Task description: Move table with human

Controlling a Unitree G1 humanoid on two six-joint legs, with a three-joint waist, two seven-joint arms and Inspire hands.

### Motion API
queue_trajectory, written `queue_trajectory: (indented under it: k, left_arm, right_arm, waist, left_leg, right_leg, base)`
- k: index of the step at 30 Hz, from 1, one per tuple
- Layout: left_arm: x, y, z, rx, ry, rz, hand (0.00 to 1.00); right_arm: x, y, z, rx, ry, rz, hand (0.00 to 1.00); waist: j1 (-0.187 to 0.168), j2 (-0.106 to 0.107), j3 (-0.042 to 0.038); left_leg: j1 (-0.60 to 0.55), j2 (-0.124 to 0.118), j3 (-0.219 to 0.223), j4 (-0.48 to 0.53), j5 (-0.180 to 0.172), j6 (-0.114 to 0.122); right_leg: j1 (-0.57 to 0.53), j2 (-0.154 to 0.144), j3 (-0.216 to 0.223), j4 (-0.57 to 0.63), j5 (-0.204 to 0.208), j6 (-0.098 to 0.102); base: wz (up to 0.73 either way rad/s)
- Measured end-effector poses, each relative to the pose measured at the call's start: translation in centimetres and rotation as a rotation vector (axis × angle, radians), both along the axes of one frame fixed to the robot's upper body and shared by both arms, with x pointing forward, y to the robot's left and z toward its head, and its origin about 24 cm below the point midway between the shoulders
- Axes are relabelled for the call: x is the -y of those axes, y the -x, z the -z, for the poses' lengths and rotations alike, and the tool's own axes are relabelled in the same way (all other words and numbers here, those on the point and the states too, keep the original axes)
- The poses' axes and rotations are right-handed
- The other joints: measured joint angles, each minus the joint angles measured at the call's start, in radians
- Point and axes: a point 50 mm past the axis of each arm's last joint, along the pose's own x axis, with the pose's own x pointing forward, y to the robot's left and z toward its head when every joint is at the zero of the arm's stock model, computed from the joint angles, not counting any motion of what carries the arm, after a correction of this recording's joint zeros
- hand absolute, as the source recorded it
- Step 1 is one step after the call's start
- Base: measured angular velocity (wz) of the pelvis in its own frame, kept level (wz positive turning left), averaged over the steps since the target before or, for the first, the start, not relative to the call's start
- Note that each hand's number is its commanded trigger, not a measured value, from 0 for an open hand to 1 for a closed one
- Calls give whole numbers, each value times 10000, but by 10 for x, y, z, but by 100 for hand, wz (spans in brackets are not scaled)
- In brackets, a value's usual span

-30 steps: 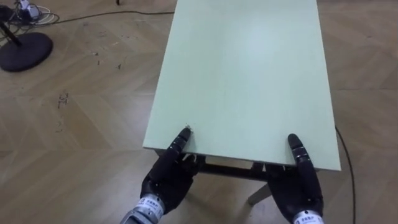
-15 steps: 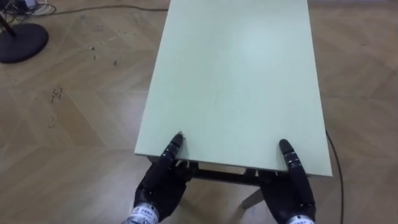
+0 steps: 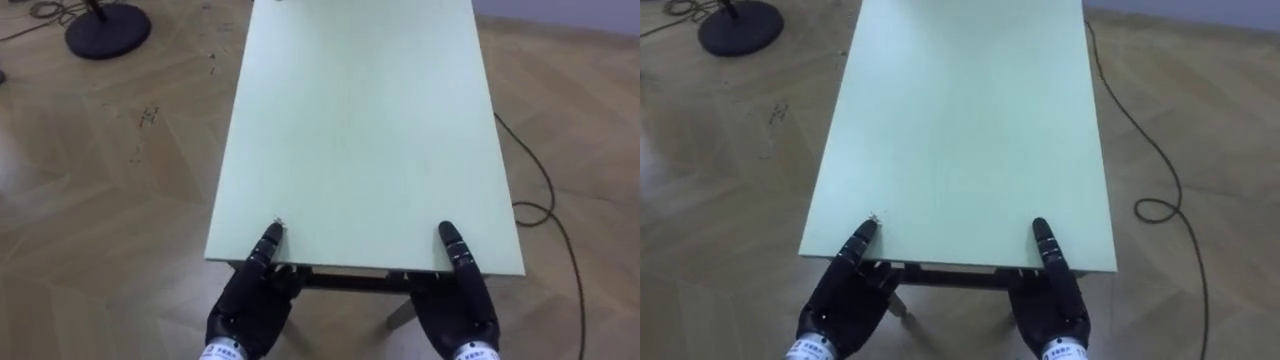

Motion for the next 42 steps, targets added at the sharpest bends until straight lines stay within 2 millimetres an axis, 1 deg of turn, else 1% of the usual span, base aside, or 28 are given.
queue_trajectory:
  k: [2, 4, 5, 7, 8, 10, 12, 14, 17, 18, 19, 20, 21, 22, 23, 24, 25, 27, 28, 29, 30, 32, 34, 36, 38, 40, 41, 42]
  left_arm:
    - [0, 0, -1, 61, -19, -18, 100]
    - [-1, -1, -1, 77, -16, -50, 100]
    - [0, 0, -1, 74, 32, -69, 100]
    - [0, -1, -2, 119, 44, -78, 100]
    - [0, 0, -2, 112, 58, -89, 100]
    - [1, 1, -2, 89, 71, -60, 100]
    - [2, 2, -1, 38, 81, 7, 100]
    - [2, 3, -1, -3, 79, 19, 100]
    - [2, 3, -1, -1, 99, 17, 100]
    - [3, 3, -1, 1, 131, 11, 100]
    - [2, 3, -1, -3, 197, -48, 100]
    - [2, 3, -1, 34, 193, -63, 100]
    - [-1, 1, -3, 257, 209, -168, 100]
    - [-1, 0, -4, 378, 241, -199, 100]
    - [2, -1, -5, 472, 422, -194, 100]
    - [7, 0, -5, 412, 431, -78, 100]
    - [8, 1, -5, 424, 354, 67, 100]
    - [8, 0, -5, 478, 247, 152, 100]
    - [5, -1, -6, 517, 134, 193, 100]
    - [4, -1, -6, 518, 87, 182, 100]
    - [1, -1, -5, 496, 11, 147, 100]
    - [-1, 1, -4, 412, -77, 136, 100]
    - [-1, 1, -4, 377, -111, 134, 100]
    - [-1, 1, -4, 355, -117, 121, 100]
    - [-2, 2, -4, 331, -127, 100, 100]
    - [-2, 2, -3, 313, -127, 93, 100]
    - [-1, 2, -3, 307, -130, 89, 100]
    - [-2, 2, -3, 304, -166, 102, 100]
  right_arm:
    - [0, -1, -1, 41, -26, -12, 100]
    - [0, -3, -2, 117, 56, -90, 100]
    - [1, -5, -3, 162, 101, -128, 100]
    - [1, -6, -5, 257, 200, -184, 100]
    - [1, -7, -6, 308, 262, -218, 100]
    - [3, -7, -7, 349, 376, -262, 100]
    - [5, -8, -8, 349, 465, -274, 100]
    - [5, -8, -8, 327, 507, -289, 100]
    - [5, -9, -8, 354, 563, -306, 100]
    - [5, -9, -9, 363, 590, -304, 100]
    - [4, -9, -9, 368, 553, -260, 100]
    - [3, -9, -9, 399, 542, -268, 100]
    - [2, -13, -14, 619, 590, -399, 100]
    - [1, -15, -16, 745, 655, -459, 100]
    - [3, -16, -20, 905, 756, -422, 100]
    - [4, -14, -19, 871, 753, -328, 100]
    - [7, -11, -17, 773, 775, -198, 100]
    - [9, -7, -16, 678, 607, 32, 100]
    - [7, -7, -16, 663, 527, -2, 100]
    - [6, -7, -15, 620, 474, -33, 100]
    - [3, -5, -13, 479, 414, -99, 100]
    - [1, -1, -11, 299, 332, -112, 100]
    - [0, -1, -10, 260, 318, -121, 100]
    - [0, -1, -10, 211, 323, -115, 100]
    - [0, -1, -10, 209, 318, -122, 100]
    - [0, 0, -9, 154, 323, -115, 100]
    - [0, 0, -9, 145, 318, -114, 100]
    - [-1, 1, -8, 91, 277, -109, 100]
  waist:
    - [18, 35, 7]
    - [49, 139, 65]
    - [36, 209, 62]
    - [42, 222, 53]
    - [49, 203, 51]
    - [10, 188, 60]
    - [47, 164, 69]
    - [144, 139, 80]
    - [230, 100, 112]
    - [225, 102, 136]
    - [218, 137, 182]
    - [159, 205, 214]
    - [19, 259, 249]
    - [-95, 298, 271]
    - [-495, 447, 239]
    - [-716, 562, 159]
    - [-942, 538, 172]
    - [-1005, 449, 165]
    - [-720, 382, 167]
    - [-611, 311, 176]
    - [-513, 157, 171]
    - [-471, 1, 140]
    - [-259, -77, 153]
    - [-6, -106, 153]
    - [188, -116, 151]
    - [203, -169, 156]
    - [200, -171, 156]
    - [182, -147, 158]
  left_leg:
    - [-12, 38, 67, -3, 66, -32]
    - [-26, 50, 128, -28, 94, -40]
    - [-67, 36, 172, -44, 101, -28]
    - [-111, -68, 255, -164, 145, 34]
    - [-91, -207, 257, -305, 184, 83]
    - [-45, -406, 260, -486, 245, 180]
    - [137, -588, 239, -707, 292, 258]
    - [207, -689, 220, -716, 293, 265]
    - [261, -828, 224, -714, 269, 384]
    - [287, -904, 57, -649, 228, 469]
    - [254, -894, -358, -524, 194, 507]
    - [161, -882, -624, -410, 139, 502]
    - [-231, -948, -1231, -103, 93, 461]
    - [-431, -1072, -1531, 38, 94, 460]
    - [-902, -1445, -1965, 373, 80, 420]
    - [-1048, -1456, -1651, 362, 116, 455]
    - [-1013, -1439, -1248, 275, 221, 541]
    - [-871, -1404, -795, 63, 374, 645]
    - [-813, -1423, -849, -67, 443, 640]
    - [-739, -1433, -871, -151, 458, 637]
    - [-563, -1495, -999, -311, 502, 618]
    - [-394, -1623, -1314, -428, 548, 621]
    - [-385, -1694, -1542, -437, 557, 624]
    - [-394, -1745, -1750, -437, 570, 604]
    - [-391, -1778, -1888, -444, 578, 590]
    - [-346, -1911, -2334, -461, 649, 557]
    - [-344, -1921, -2452, -464, 672, 546]
    - [-318, -1938, -2877, -467, 743, 487]
  right_leg:
    - [168, -31, -309, -53, -78, 15]
    - [301, -59, -535, -104, -116, 60]
    - [360, -97, -674, -85, -145, 105]
    - [388, -235, -871, -47, -191, 181]
    - [423, -353, -892, -20, -221, 238]
    - [434, -550, -765, 160, -258, 305]
    - [479, -648, -305, 333, -202, 397]
    - [552, -720, -49, 472, -191, 414]
    - [484, -1049, -43, 1367, -190, 416]
    - [238, -1269, 186, 2256, -123, 415]
    - [-195, -1248, 960, 2942, -143, 300]
    - [-355, -962, 1487, 2777, -395, 335]
    - [-672, -205, 2431, 1742, -958, 300]
    - [-759, 90, 2880, 1108, -1025, 283]
    - [-817, 346, 3439, 863, -895, 327]
    - [-718, 61, 2687, 1022, -1058, 298]
    - [-441, -133, 2099, 1080, -1226, 347]
    - [-122, -256, 1754, 1019, -1343, 432]
    - [-1, -198, 1722, 869, -1300, 437]
    - [98, -176, 1712, 768, -1273, 447]
    - [345, -135, 1664, 539, -1224, 478]
    - [819, -6, 1763, 116, -1163, 494]
    - [947, 109, 2086, -35, -1119, 456]
    - [1120, 212, 2102, -306, -1054, 439]
    - [1466, 297, 1935, -655, -990, 450]
    - [1809, 329, 1375, -726, -963, 431]
    - [1791, 331, 1283, -569, -953, 413]
    - [1521, 354, 1313, 63, -901, 324]
  base:
    - [54]
    - [35]
    - [36]
    - [37]
    - [42]
    - [46]
    - [39]
    - [33]
    - [54]
    - [71]
    - [72]
    - [71]
    - [67]
    - [137]
    - [174]
    - [211]
    - [159]
    - [99]
    - [40]
    - [16]
    - [23]
    - [52]
    - [41]
    - [32]
    - [42]
    - [67]
    - [71]
    - [73]
